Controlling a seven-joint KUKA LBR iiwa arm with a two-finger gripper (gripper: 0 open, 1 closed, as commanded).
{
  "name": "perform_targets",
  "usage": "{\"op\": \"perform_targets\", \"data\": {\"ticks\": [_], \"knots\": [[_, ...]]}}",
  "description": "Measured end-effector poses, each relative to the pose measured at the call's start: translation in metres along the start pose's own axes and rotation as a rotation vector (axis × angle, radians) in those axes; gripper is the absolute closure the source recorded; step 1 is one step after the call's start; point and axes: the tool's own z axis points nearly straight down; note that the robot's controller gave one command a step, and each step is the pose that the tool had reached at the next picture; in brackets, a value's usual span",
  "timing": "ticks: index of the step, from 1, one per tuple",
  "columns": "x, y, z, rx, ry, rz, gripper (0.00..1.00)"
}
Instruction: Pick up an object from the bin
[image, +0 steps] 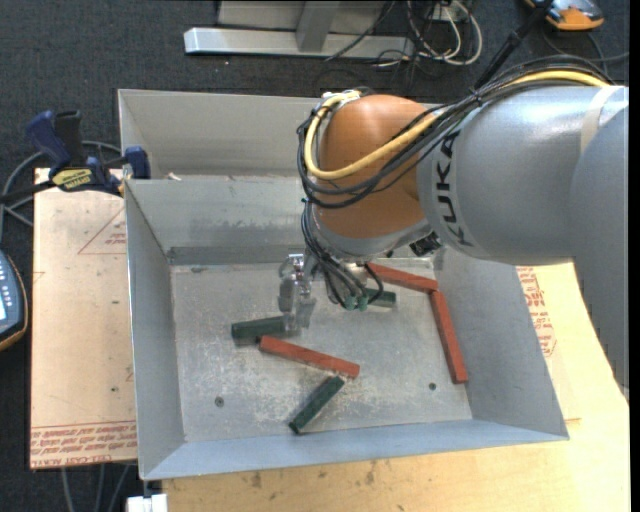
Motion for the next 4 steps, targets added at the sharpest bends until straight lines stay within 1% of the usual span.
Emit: {"op": "perform_targets", "data": {"ticks": [1, 2, 3, 4], "knots": [[0.002, 0.000, 0.005, 0.001, 0.010, 0.001, 0.00], [-0.044, 0.007, 0.124, 0.002, 0.013, 0.031, 0.00], [-0.045, 0.007, 0.119, 0.001, 0.010, 0.033, 1.00], [-0.057, -0.017, 0.005, 0.001, 0.002, -0.245, 1.00]]}}
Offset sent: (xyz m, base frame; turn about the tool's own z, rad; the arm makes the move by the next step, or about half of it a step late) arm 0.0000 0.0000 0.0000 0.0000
